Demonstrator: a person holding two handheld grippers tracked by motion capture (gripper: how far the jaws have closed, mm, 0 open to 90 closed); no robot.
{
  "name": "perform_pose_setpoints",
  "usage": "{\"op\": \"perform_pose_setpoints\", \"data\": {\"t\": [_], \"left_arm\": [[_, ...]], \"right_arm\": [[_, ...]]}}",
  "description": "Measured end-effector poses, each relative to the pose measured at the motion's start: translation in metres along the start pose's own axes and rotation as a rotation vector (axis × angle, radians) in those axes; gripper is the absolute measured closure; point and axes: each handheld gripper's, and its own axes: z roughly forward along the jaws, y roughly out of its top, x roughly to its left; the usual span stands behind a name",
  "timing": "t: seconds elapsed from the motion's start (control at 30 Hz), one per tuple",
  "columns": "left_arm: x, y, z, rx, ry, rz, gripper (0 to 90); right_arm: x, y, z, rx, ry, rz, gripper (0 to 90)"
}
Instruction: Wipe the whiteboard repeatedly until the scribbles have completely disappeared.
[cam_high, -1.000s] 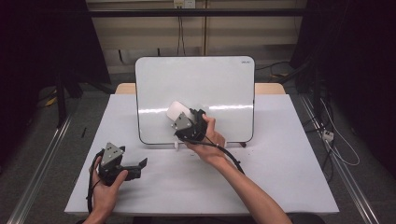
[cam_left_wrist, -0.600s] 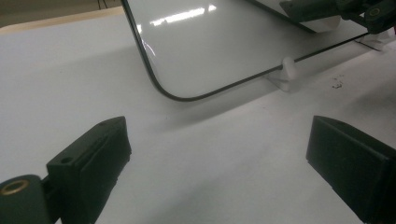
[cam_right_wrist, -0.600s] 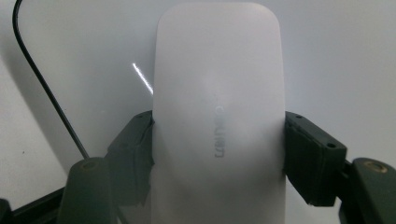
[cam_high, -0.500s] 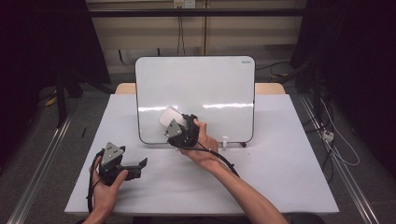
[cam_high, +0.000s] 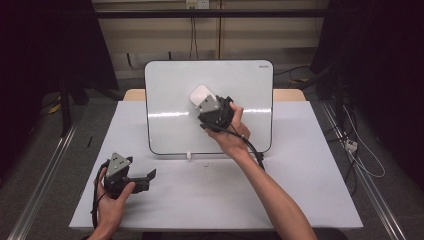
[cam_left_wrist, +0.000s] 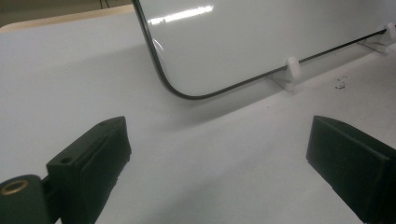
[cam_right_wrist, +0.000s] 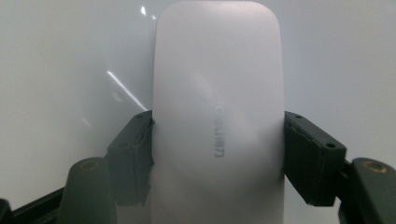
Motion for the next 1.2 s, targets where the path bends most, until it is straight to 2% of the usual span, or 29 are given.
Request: {"op": "perform_pose_setpoints", "data": {"t": [0.07, 0.13, 0.23, 0.37, 0.6, 0.77, 1.07, 1.2], "left_arm": [[-0.001, 0.000, 0.000, 0.001, 0.002, 0.006, 5.9], [-0.001, 0.000, 0.000, 0.001, 0.002, 0.005, 5.9], [0.000, 0.000, 0.002, 0.004, 0.001, 0.005, 5.9], [0.000, 0.000, 0.003, 0.010, 0.000, 0.007, 5.9], [0.001, -0.001, 0.004, 0.018, -0.004, 0.004, 5.9], [0.001, -0.001, 0.004, 0.009, -0.002, -0.001, 5.9], [0.001, 0.000, 0.004, 0.007, 0.001, 0.002, 5.9], [0.000, -0.001, 0.002, 0.014, 0.004, 0.006, 5.9]], "right_arm": [[-0.004, 0.000, 0.000, 0.000, -0.003, 0.013, 31.6], [-0.016, -0.002, 0.000, -0.002, -0.011, 0.052, 31.6], [-0.024, -0.003, -0.001, 0.001, -0.018, 0.097, 31.6], [-0.025, -0.004, -0.003, -0.013, -0.015, 0.116, 31.6], [-0.030, -0.006, -0.005, -0.035, 0.023, 0.175, 31.7], [-0.029, -0.009, -0.007, -0.038, 0.025, 0.165, 31.7], [-0.028, -0.015, -0.010, -0.049, 0.036, 0.178, 31.7], [-0.026, -0.007, -0.024, -0.105, 0.035, 0.147, 31.7]]}}
